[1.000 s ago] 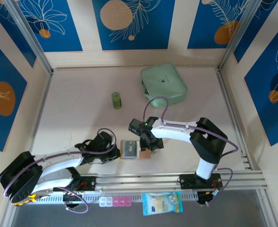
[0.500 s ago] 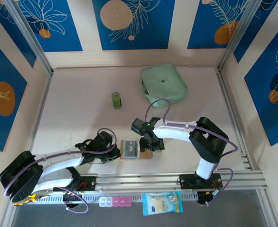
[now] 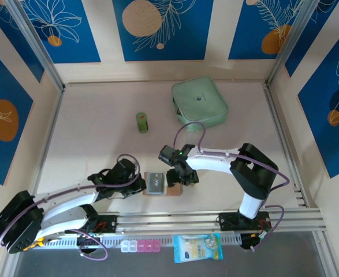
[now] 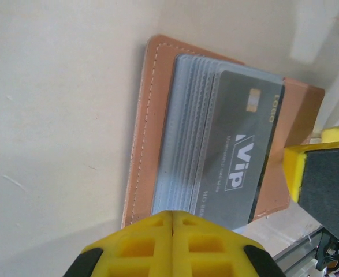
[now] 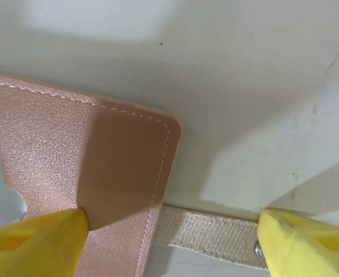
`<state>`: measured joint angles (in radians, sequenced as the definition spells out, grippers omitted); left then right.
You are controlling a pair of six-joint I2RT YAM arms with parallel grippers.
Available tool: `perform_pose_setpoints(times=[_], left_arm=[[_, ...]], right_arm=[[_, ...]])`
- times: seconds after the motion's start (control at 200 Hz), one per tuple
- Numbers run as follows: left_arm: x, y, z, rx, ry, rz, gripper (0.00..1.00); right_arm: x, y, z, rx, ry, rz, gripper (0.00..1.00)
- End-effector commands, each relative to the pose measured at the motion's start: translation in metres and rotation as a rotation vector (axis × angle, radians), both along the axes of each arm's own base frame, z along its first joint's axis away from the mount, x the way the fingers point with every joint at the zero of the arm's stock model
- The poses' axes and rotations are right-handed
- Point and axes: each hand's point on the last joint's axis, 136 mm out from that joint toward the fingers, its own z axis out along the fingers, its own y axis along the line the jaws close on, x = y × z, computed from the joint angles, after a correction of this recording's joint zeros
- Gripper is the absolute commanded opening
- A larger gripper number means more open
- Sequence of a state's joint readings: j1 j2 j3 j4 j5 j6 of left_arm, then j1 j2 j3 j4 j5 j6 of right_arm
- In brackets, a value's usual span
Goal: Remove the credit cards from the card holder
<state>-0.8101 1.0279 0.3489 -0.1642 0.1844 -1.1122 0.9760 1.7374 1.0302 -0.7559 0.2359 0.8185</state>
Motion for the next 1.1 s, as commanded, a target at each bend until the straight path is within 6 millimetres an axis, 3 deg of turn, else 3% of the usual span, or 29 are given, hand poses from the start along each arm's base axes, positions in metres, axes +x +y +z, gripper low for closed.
perform_pose_setpoints(times=[0.0, 0.22, 0.625, 0.835, 1.095], left_arm=[[0.002, 0.006, 0.006, 0.037, -0.03, 0.0, 0.0], [0.003, 0.002, 0.008, 0.019, -0.029, -0.008, 0.0], [0.017, -0.03, 0.019, -0.032, -0.03, -0.066, 0.01], [0.024, -0.022, 0.018, 0.071, -0.043, -0.084, 0.02], [0.018, -0.013, -0.001, 0.141, 0.009, -0.082, 0.17]], right_arm=[[-0.017, 0.0, -0.02, -0.026, 0.064, 0.085, 0.81], [-0.014, -0.01, -0.015, -0.097, 0.054, 0.135, 0.81], [-0.005, 0.009, 0.021, -0.043, -0.026, 0.131, 0.79], [-0.004, 0.016, 0.042, 0.038, -0.064, 0.081, 0.77], [-0.005, 0.024, 0.059, 0.163, -0.073, 0.031, 0.76]])
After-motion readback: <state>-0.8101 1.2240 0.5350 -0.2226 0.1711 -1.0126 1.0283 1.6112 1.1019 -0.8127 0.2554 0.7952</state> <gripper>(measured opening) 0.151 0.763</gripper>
